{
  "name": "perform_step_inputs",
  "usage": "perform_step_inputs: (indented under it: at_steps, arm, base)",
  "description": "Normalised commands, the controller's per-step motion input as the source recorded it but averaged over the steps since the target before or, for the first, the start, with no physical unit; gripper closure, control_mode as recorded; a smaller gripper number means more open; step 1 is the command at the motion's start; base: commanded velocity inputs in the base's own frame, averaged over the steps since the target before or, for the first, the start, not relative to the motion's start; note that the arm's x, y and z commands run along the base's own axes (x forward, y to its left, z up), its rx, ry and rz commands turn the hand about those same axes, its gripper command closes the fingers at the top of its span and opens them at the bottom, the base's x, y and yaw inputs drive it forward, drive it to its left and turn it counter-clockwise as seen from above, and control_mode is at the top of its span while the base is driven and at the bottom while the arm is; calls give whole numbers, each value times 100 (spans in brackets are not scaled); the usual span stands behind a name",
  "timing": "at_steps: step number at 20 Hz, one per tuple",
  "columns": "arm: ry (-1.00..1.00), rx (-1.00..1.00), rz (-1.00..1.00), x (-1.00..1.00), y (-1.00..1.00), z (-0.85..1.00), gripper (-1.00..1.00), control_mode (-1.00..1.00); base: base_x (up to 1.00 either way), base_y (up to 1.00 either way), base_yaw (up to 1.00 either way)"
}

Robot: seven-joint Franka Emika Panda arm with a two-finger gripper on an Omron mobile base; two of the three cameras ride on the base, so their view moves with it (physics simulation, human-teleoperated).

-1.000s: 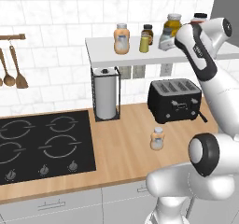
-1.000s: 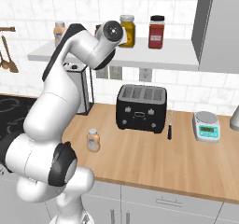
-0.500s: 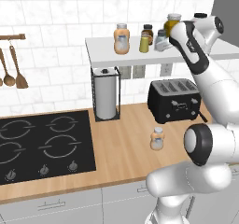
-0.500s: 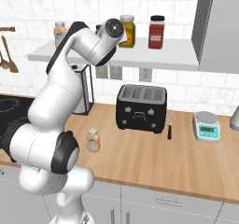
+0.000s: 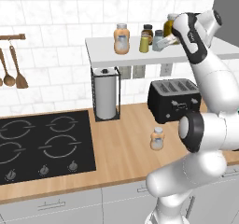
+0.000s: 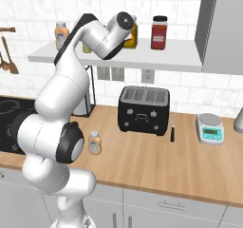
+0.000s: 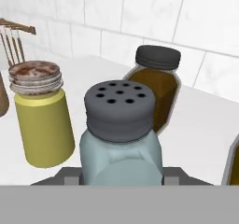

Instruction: Put the shaker and condiment bottle from the counter next to their counterparts in the cabinet.

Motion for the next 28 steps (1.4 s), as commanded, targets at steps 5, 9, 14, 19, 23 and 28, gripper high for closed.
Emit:
perform_step_inputs:
  at_steps: [5, 9, 14, 19, 23, 28]
  arm:
    - [0, 0, 10, 3, 0, -16, 100, -100]
    - [0, 0, 8, 0, 6, -37, -100, -100]
    - [-4, 0, 1, -13, -13, -3, -100, -100]
    - [0, 0, 0, -24, -28, 0, -100, -100]
    - [0, 0, 0, -36, -21, 0, -100, -100]
    - [0, 2, 0, -57, -27, 0, -100, -100]
  base:
    - [0, 0, 0]
    - [0, 0, 0]
    - [0, 0, 0]
    - [0, 0, 0]
    - [0, 0, 0]
    - [0, 0, 0]
